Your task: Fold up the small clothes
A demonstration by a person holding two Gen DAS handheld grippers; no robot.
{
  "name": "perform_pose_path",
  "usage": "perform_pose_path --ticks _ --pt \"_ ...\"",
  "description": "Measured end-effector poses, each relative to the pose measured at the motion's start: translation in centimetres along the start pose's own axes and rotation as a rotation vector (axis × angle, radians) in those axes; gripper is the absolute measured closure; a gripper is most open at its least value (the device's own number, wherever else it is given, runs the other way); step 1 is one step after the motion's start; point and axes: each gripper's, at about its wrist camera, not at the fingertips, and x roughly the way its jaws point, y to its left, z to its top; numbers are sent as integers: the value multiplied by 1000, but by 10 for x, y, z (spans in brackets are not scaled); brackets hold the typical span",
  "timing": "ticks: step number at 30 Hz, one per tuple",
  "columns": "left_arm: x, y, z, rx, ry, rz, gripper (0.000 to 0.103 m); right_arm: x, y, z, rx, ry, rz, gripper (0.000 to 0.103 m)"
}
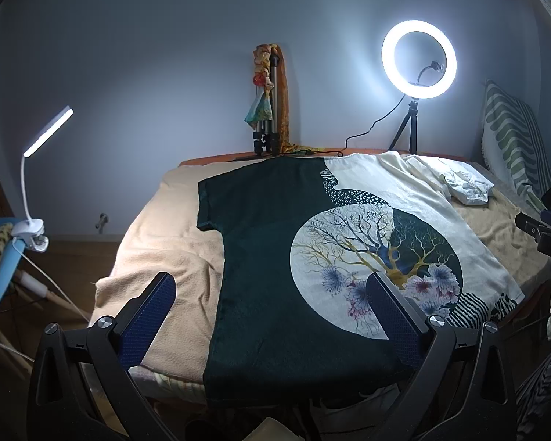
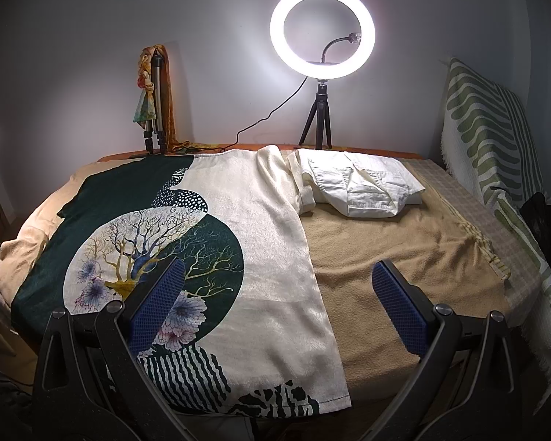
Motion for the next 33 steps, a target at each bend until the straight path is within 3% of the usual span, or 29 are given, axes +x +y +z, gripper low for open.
perform_pose_path --ticks 33 --pt "2 -1 -3 0 2 0 0 1 4 1 -3 -3 -2 0"
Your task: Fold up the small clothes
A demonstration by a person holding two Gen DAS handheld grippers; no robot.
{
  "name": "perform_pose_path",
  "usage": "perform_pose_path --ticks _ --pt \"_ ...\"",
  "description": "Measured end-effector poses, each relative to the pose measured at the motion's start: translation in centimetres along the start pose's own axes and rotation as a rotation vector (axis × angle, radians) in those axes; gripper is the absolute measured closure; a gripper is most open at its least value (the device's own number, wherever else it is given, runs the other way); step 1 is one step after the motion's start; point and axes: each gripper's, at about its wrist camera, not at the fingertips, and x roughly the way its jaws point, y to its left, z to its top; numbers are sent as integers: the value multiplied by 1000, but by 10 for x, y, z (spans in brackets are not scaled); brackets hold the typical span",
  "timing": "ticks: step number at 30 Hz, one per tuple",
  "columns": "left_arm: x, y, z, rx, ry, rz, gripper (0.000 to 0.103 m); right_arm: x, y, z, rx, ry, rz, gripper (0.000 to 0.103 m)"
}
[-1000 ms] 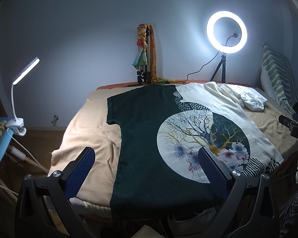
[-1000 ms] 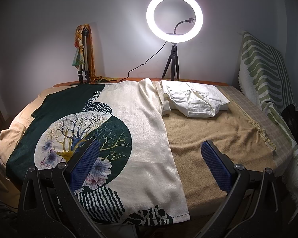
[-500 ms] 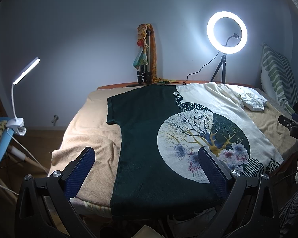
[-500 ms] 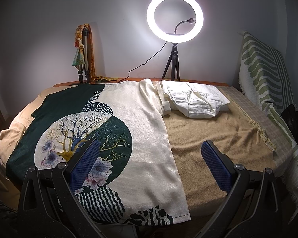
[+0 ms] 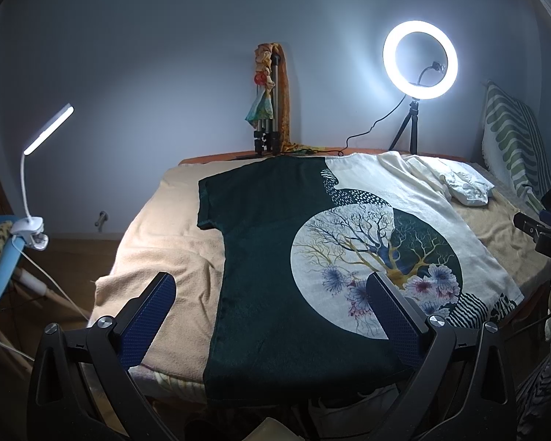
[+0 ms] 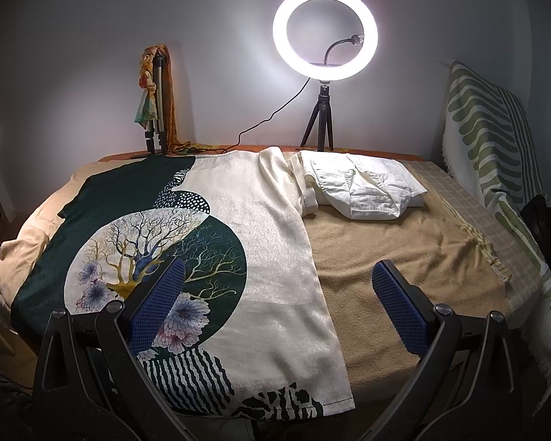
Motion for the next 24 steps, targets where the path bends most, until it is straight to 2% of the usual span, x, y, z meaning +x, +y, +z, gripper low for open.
perform_pose_path --ticks 6,11,16,18,20,24 --pt "0 14 3 -3 -1 9 0 1 3 0 -2 -8 -6 0" --pt "-7 20 -3 -30 -18 37 0 -4 12 12 -17 -55 11 0" --pt "-6 24 -17 -64 47 29 0 -8 21 21 -24 -121 96 0" --pt "-7 28 -23 -94 43 23 0 -9 29 28 -33 -157 127 0" --pt "-8 35 -30 -118 -13 11 0 -9 41 37 -45 -145 201 0" --pt "-8 52 -45 -184 5 -9 2 0 69 67 -88 -89 327 0"
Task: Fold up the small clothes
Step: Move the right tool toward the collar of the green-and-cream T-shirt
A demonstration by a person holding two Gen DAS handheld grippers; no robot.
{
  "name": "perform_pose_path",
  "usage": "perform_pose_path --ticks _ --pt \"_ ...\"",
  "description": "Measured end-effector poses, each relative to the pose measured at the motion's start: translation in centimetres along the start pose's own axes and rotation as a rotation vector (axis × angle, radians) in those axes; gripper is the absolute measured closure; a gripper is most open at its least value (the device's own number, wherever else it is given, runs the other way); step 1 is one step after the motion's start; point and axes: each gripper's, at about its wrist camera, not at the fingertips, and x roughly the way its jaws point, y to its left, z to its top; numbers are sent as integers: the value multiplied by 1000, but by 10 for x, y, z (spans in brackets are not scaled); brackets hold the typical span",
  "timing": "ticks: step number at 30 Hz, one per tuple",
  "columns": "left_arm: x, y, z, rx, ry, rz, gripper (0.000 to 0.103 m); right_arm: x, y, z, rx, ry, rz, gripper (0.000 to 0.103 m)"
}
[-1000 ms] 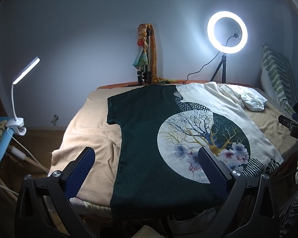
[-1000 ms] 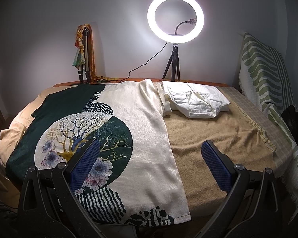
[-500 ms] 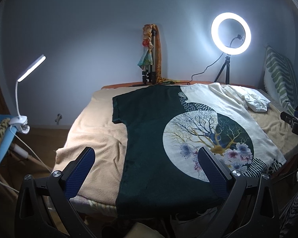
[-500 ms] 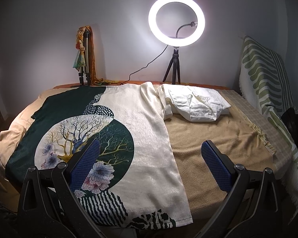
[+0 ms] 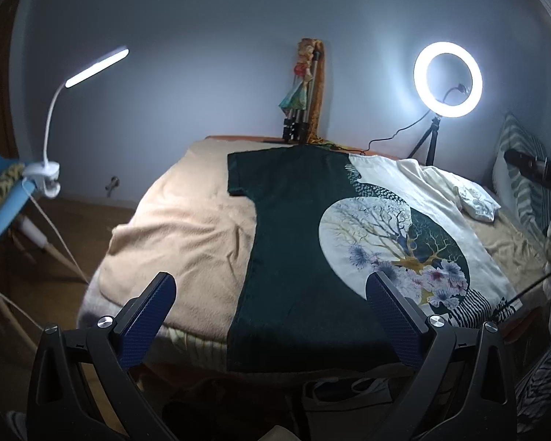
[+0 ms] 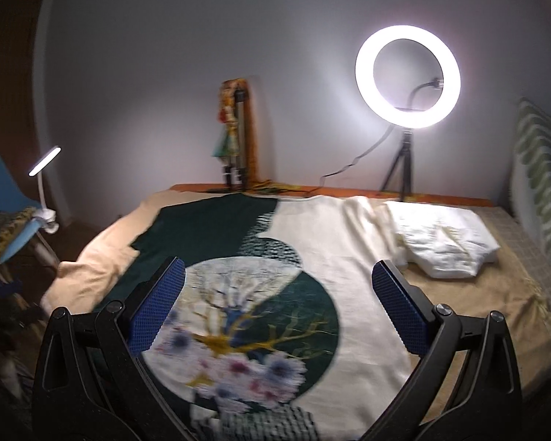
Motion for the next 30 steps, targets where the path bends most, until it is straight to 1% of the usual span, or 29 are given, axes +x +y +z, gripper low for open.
perform_pose_path --ticks 1,3,5,7,9,10,11,12,13,16,17,19,20,23,26,30 --pt "3 6 -3 -17 15 2 8 5 6 9 -9 10 22 0" --pt "9 18 -8 -53 47 3 15 16 14 28 2 23 62 0" --pt "16 29 -13 -89 86 6 20 29 21 45 28 43 135 0" --pt "19 39 -17 -106 107 8 29 42 33 61 50 57 194 0" --pt "24 47 -24 -124 127 8 32 56 50 76 51 71 226 0" --pt "27 51 -28 -133 138 3 38 64 61 83 42 80 236 0" --pt "29 54 -31 -142 149 -5 42 74 71 91 33 94 250 4" --pt "34 57 -35 -157 170 -18 48 83 80 96 26 112 258 9" --pt "36 59 -37 -169 185 -30 54 93 90 102 22 132 269 10" --pt "48 62 -43 -202 234 -80 55 125 119 116 18 181 300 13" --pt "49 62 -45 -206 247 -91 55 136 128 119 10 193 303 15" --pt "53 60 -47 -213 269 -123 55 160 148 126 -7 216 299 18" --pt "54 59 -48 -212 275 -132 55 171 156 128 -11 231 295 21" --pt "57 59 -50 -214 292 -152 55 215 181 130 -21 306 279 23" --pt "60 63 -51 -236 301 -159 55 263 204 122 -26 380 251 23" --pt "64 67 -50 -265 306 -174 56 325 221 104 37 473 249 25"
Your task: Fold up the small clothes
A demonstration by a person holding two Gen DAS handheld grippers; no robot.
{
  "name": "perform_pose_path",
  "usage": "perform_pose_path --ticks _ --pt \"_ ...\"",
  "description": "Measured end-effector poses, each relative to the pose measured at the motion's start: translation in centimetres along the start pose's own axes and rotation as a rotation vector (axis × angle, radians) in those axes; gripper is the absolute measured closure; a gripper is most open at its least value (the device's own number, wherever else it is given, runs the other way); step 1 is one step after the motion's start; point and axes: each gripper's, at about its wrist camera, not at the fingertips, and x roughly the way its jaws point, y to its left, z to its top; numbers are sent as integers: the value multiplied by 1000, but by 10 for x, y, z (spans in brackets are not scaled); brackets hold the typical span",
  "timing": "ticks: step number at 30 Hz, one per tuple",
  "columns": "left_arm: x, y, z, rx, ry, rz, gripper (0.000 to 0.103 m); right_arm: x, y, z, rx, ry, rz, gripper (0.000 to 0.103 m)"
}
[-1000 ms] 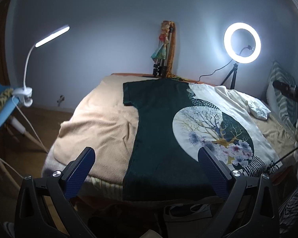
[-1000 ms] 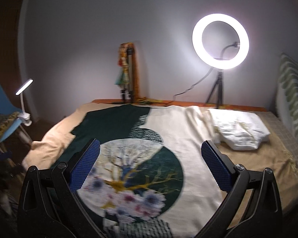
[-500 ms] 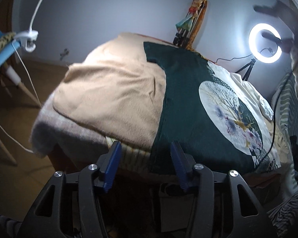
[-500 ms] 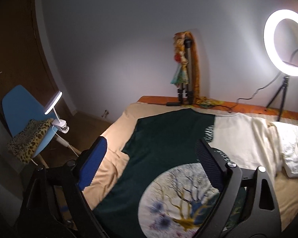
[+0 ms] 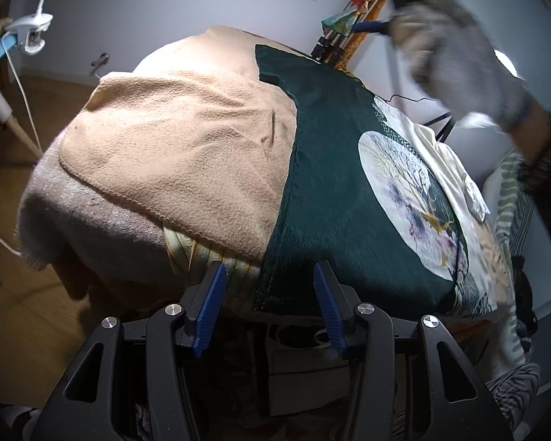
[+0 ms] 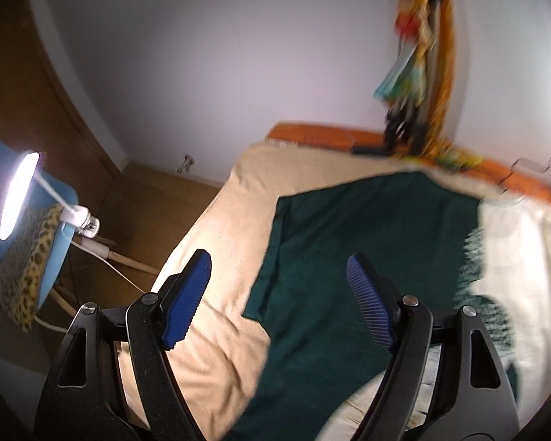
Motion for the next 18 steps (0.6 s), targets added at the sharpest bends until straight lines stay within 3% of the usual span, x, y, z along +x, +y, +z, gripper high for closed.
perform_pose_path --ticks 9,18 --pt "5 -3 3 34 15 -5 62 109 6 20 37 95 -71 28" --pt "10 -8 5 81 -1 40 62 165 12 27 -34 136 -174 31"
